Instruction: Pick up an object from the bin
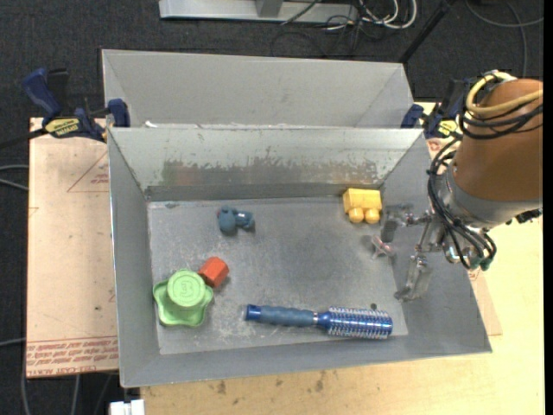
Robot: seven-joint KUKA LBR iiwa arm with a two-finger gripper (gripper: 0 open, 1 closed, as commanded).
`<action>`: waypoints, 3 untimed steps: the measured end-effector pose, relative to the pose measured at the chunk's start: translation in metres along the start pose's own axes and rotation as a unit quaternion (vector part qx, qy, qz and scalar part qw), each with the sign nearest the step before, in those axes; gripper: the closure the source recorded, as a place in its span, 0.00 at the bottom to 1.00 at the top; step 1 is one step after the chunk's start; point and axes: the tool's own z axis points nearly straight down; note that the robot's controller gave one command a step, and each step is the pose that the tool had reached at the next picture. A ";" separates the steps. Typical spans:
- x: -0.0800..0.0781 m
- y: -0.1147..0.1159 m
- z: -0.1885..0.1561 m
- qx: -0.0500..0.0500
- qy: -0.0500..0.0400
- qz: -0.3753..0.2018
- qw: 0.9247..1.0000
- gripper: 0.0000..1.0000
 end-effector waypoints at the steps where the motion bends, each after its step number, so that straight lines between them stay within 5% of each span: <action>1: 0.000 0.020 0.154 0.000 -0.001 -0.276 0.961 0.00; 2: -0.002 0.019 0.151 0.001 -0.004 -0.276 0.961 1.00; 3: -0.042 0.032 -0.013 0.003 -0.009 -0.258 0.966 1.00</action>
Offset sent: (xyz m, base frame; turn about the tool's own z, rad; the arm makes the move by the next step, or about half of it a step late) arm 0.0002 0.0184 -0.1508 -0.5597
